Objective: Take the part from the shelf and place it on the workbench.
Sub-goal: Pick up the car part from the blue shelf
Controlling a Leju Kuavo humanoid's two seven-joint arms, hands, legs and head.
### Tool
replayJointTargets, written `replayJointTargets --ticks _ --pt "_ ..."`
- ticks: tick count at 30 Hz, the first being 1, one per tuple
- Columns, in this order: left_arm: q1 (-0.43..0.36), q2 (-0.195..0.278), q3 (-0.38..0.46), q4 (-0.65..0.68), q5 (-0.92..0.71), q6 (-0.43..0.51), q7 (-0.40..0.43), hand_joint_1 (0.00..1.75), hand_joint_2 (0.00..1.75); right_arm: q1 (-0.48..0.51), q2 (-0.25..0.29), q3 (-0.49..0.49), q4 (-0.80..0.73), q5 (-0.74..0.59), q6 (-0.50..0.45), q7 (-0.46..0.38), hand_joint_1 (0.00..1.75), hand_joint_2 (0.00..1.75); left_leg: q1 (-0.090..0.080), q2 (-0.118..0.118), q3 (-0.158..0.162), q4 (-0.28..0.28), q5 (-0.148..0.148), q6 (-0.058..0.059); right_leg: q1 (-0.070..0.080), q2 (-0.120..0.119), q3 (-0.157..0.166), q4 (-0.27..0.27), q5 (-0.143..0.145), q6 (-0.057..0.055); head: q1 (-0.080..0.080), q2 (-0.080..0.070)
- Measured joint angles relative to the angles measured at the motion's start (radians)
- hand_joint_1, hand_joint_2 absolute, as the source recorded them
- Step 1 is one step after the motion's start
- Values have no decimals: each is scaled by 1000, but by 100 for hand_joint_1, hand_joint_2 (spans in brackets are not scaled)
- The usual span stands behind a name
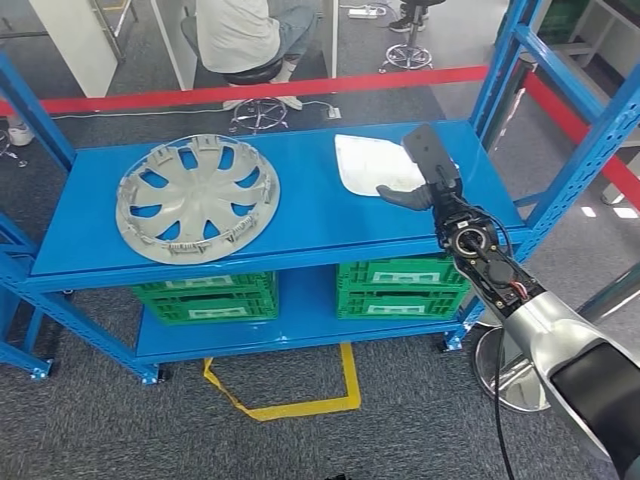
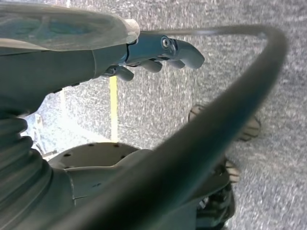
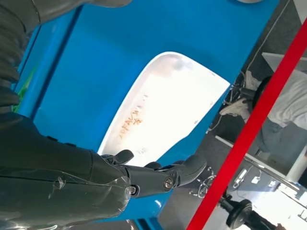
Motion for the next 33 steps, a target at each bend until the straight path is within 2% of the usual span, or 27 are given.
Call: replayJointTargets --ticks 2,3,4,6,8,9,10,12,13,14,15,18,19,20,22,23,24,25,26,28,29,30,31,33 --pt "2 -2 0 0 0 0 0 0 175 1 0 0 0 2 0 0 0 175 2 -1 19 8 -21 -8 -2 -2 32 -128 92 2 2 0" --pt "1 -2 0 0 0 0 0 0 175 1 0 0 0 2 1 1 0 175 2 -1 24 12 -29 -13 -1 -3 46 -183 122 -2 1 0" --pt "0 -2 0 0 -1 0 -1 0 175 2 0 0 0 3 1 1 0 175 2 -1 26 14 -35 -18 2 -3 56 -214 142 -9 0 0" --pt "-2 -1 0 1 -1 0 -1 0 175 2 -1 -1 0 3 2 1 0 175 1 -1 25 19 -41 -28 7 -2 62 -227 143 -28 -3 0" --pt "-3 0 0 1 -2 0 -1 0 175 0 -1 -1 -2 3 2 0 0 175 2 0 13 48 -41 -38 3 1 76 -231 145 -41 -4 0" --pt "-4 0 0 1 -2 0 -1 0 175 -2 -1 -1 -2 3 2 0 0 175 3 1 -10 89 -44 -44 0 2 85 -236 143 -45 -6 0" --pt "-6 0 0 1 -2 0 -1 0 175 -3 -1 -2 -3 4 2 0 0 175 6 2 -48 151 -53 -50 -2 2 94 -240 139 -49 -8 0" --pt "-8 -2 0 1 -3 0 1 0 175 -3 -2 -1 -3 4 2 1 0 175 12 2 -144 285 -93 -60 -3 1 108 -243 126 -53 -12 0" --pt "-8 -3 0 1 -3 0 2 0 175 -2 -2 -1 -3 4 2 2 0 175 15 3 -184 326 -111 -64 -3 1 117 -243 118 -53 -13 0" --pt "-7 -3 0 1 -2 -1 4 0 175 0 -2 0 -3 5 2 3 0 175 16 3 -206 333 -113 -65 -3 1 127 -243 110 -52 -13 0" --pt "-6 -3 0 1 -2 -1 6 0 175 1 -2 0 -3 5 2 4 0 175 17 3 -211 304 -94 -64 -3 1 138 -243 100 -51 -14 0" --pt "-5 -1 0 1 -1 -2 7 0 175 1 -1 0 -3 8 3 6 0 175 12 4 -151 99 43 -49 -3 3 173 -245 70 -45 -16 0" --pt "-6 0 0 2 1 -2 8 0 175 1 -1 0 -3 9 4 8 0 175 8 3 -135 54 66 -43 -2 3 180 -247 61 -40 -17 0" --pt "-6 0 0 2 2 -2 8 0 175 1 -1 1 -4 10 5 9 0 175 5 3 -126 31 72 -37 -1 4 188 -248 56 -35 -18 0" --pt "-6 0 -1 2 4 -3 10 0 175 0 0 2 -5 11 9 12 0 175 3 2 -112 22 58 -27 0 6 202 -246 53 -22 -18 0" --pt "-5 0 -1 2 6 -3 10 0 175 0 0 2 -6 11 11 12 0 175 5 2 -100 17 57 -21 0 5 205 -236 51 -16 -16 0" --pt "-4 -1 -1 2 6 -3 10 0 175 -1 0 2 -6 11 12 12 0 175 6 2 -87 15 53 -16 0 3 194 -210 45 -12 -14 0" --pt "-4 -1 -1 2 7 -3 9 0 175 -2 0 2 -7 11 12 12 0 175 7 2 -75 13 49 -12 -1 1 171 -163 33 -9 -11 0" --pt "-4 -1 -1 2 8 -2 8 0 175 -2 0 2 -7 11 12 13 0 175 7 2 -65 13 42 -8 -1 -1 133 -99 13 -8 -9 0" --pt "-5 -1 0 2 9 -1 5 0 175 1 0 3 -7 12 13 14 0 175 5 0 -45 13 23 -5 0 -1 45 22 -45 -5 -4 0" --pt "-3 -2 0 2 10 0 3 0 175 5 0 4 -6 12 13 15 0 175 4 -1 -32 13 12 -5 1 -1 15 47 -68 -4 -1 0" --pt "-1 -2 0 2 10 1 0 0 131 7 0 5 -6 13 14 15 0 175 3 -2 -17 13 0 -5 1 -1 1 36 -70 -4 1 0" --pt "0 -2 0 2 10 2 -3 0 87 8 0 6 -6 13 14 15 0 175 3 -3 1 14 -12 -7 1 -1 1 -7 -45 -5 4 0" --pt "1 -3 -1 2 9 6 -7 0 0 10 0 6 -6 14 14 16 0 175 2 -4 32 18 -36 -13 1 -1 15 -135 73 -10 7 0"
